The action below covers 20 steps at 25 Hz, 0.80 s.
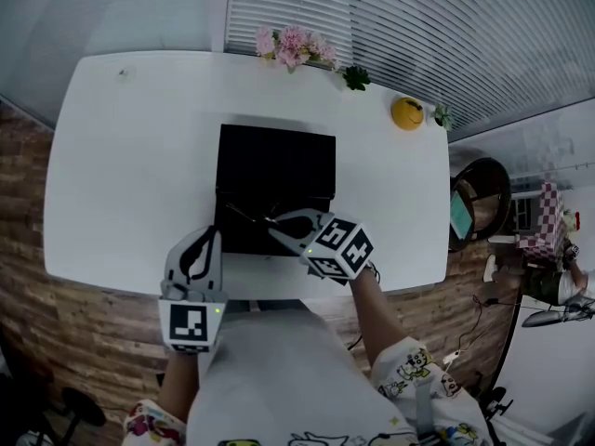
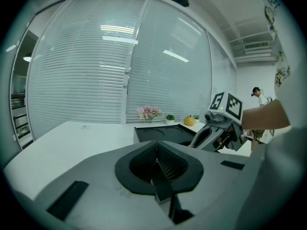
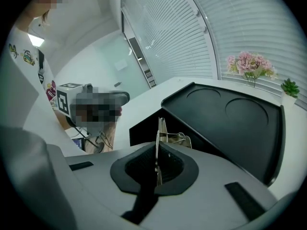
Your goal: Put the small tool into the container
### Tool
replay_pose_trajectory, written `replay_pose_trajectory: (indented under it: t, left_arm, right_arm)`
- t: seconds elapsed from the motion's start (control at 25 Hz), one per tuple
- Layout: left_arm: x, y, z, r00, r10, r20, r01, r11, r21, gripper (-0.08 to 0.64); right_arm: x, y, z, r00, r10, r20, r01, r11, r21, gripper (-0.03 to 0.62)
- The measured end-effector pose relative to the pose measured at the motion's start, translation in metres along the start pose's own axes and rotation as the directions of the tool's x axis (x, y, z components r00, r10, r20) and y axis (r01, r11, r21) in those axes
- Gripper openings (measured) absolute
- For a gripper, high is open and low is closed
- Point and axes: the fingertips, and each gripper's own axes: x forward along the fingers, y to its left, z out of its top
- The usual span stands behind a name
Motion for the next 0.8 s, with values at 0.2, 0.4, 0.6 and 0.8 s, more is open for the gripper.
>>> replay_pose_trajectory:
  t: [0.2,0.4,0.6,0.8]
  left_arm:
    - [0.001,0.002,-0.002,1.000,0.004,-0.001,-0.004,1.000,-0.004,0.006]
    - [0.002,0.003,-0.001,1.000,0.009,-0.001,-0.009,1.000,-0.001,0.006]
    - [-0.001,0.005,-0.004,1.000,0.016,-0.009,-0.017,1.000,-0.015,0.006]
    - [-0.003,0.009,-0.006,1.000,0.025,-0.009,-0.025,0.999,-0.023,0.006]
  right_arm:
    - [0.009,-0.003,0.000,0.999,0.027,-0.025,-0.026,1.000,0.017,0.003]
    - [0.015,-0.004,-0.002,0.996,0.051,-0.067,-0.050,0.999,0.017,0.003]
    - [0.023,-0.001,-0.007,0.992,0.070,-0.107,-0.071,0.997,-0.006,0.003]
    - [0.024,-0.005,-0.007,0.992,0.058,-0.114,-0.058,0.998,0.000,0.003]
